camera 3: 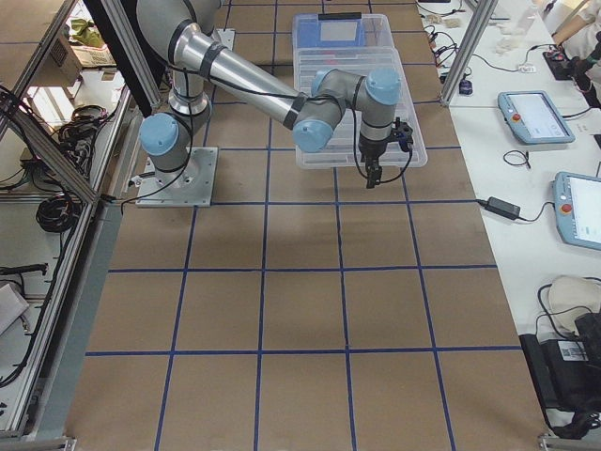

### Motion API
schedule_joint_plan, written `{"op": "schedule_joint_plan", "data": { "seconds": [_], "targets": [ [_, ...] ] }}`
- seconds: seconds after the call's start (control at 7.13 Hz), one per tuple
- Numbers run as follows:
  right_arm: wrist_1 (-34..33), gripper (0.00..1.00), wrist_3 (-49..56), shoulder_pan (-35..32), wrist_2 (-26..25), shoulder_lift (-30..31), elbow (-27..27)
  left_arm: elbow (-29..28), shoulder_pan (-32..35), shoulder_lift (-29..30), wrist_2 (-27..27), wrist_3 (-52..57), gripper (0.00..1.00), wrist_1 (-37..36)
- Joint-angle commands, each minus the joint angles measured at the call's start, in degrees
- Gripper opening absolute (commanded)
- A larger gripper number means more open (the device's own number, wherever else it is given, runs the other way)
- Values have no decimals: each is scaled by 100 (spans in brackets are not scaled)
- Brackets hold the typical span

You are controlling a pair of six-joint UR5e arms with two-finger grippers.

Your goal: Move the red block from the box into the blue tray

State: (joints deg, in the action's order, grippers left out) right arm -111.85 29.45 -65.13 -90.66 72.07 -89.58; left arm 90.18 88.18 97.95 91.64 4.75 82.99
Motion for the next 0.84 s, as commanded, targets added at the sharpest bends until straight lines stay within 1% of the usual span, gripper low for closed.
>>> {"op": "schedule_joint_plan", "data": {
  "seconds": [0.0, 0.14, 0.28, 0.42, 0.56, 0.7],
  "targets": [
    [41, 100, 17, 18, 5, 26, 28, 131, 190, 180, -14, -9, 100, -195],
    [41, 100, 8, -8, 92, 53, 45, 218, 234, 293, -41, 165, 94, -352],
    [50, 100, -10, -95, 136, 253, 141, 298, 330, 347, -32, 480, 89, -458],
    [389, 100, -53, -270, 250, 533, 316, 394, 357, 434, -32, 457, 87, -616],
    [1115, 100, -202, -385, 260, 937, 527, 534, 401, 496, -41, 456, 79, -783],
    [1696, 100, -577, -456, 260, 1297, 659, 684, 419, 558, -41, 456, 79, -906]
  ]
}}
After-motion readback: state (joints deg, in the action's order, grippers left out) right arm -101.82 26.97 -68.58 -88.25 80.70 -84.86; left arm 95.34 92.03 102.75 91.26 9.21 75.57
